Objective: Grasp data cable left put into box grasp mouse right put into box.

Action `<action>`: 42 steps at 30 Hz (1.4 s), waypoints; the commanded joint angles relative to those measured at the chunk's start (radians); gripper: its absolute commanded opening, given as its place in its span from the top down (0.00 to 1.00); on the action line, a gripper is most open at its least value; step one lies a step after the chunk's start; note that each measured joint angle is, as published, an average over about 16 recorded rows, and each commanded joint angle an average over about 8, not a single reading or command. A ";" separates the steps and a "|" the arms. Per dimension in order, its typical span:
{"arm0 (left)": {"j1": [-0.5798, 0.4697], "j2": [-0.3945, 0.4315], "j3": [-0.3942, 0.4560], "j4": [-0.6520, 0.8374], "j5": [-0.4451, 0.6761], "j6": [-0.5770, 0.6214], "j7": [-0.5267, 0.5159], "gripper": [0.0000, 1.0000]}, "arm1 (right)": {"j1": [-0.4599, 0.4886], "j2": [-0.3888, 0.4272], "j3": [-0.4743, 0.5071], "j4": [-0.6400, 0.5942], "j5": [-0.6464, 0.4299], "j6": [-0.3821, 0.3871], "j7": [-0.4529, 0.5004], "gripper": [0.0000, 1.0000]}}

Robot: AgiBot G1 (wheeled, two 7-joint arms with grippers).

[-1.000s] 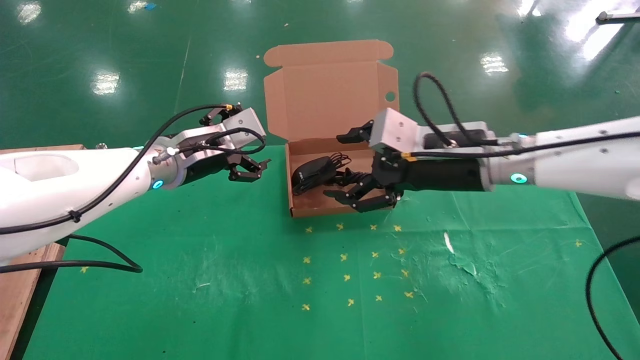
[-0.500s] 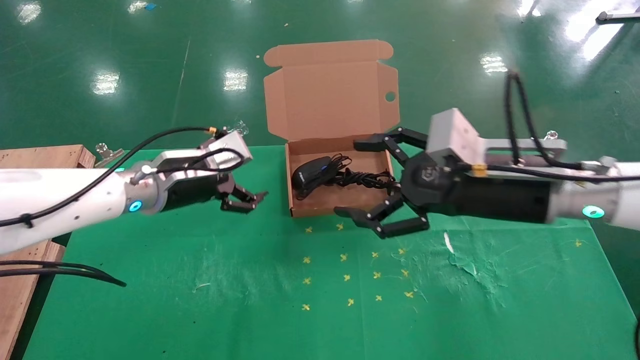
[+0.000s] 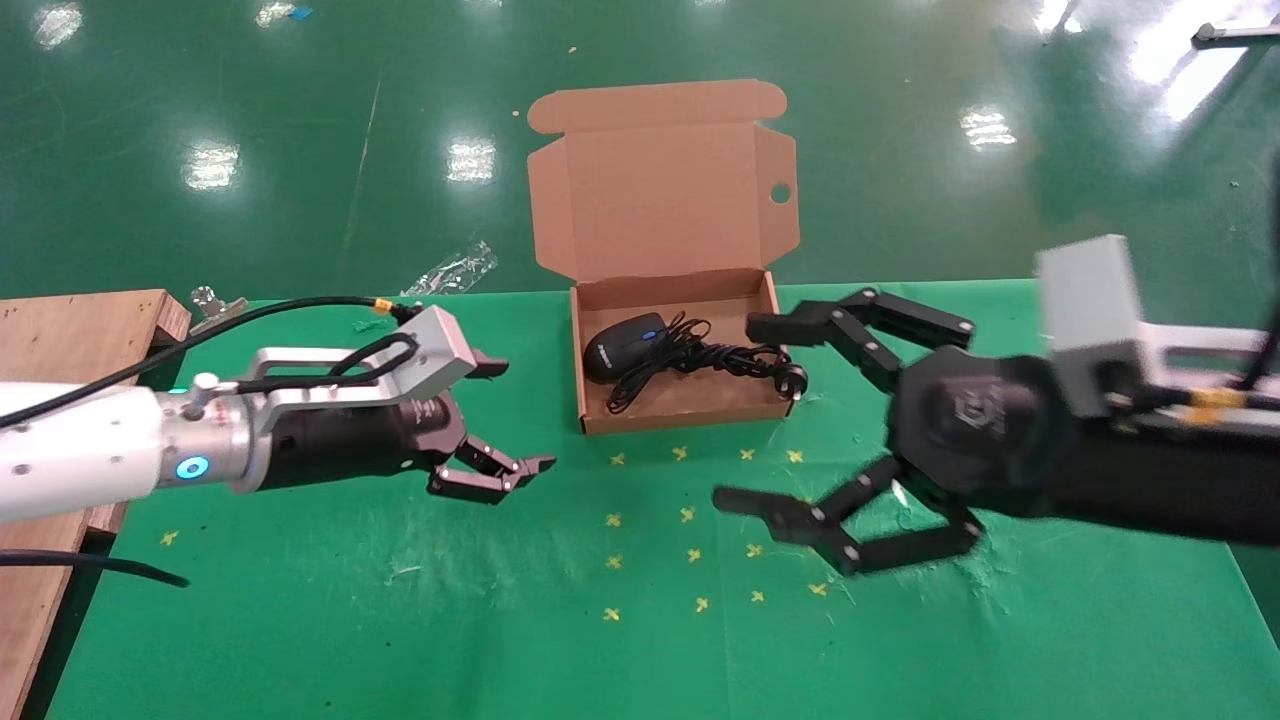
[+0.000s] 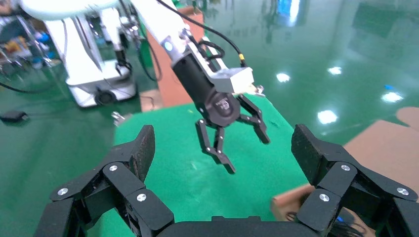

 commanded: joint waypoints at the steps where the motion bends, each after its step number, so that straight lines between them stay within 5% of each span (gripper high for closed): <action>1: 0.010 -0.013 -0.017 0.001 -0.051 0.025 0.021 0.00 | -0.021 0.023 0.013 0.023 0.035 -0.011 0.013 0.00; 10: 0.053 -0.071 -0.096 0.006 -0.281 0.139 0.114 0.00 | -0.085 0.091 0.050 0.092 0.138 -0.045 0.053 0.00; 32: 0.156 -0.209 -0.283 0.017 -0.829 0.411 0.337 0.00 | -0.085 0.093 0.049 0.092 0.141 -0.046 0.052 0.00; 42: 0.170 -0.228 -0.308 0.018 -0.899 0.446 0.358 0.00 | -0.086 0.094 0.049 0.093 0.142 -0.046 0.052 0.00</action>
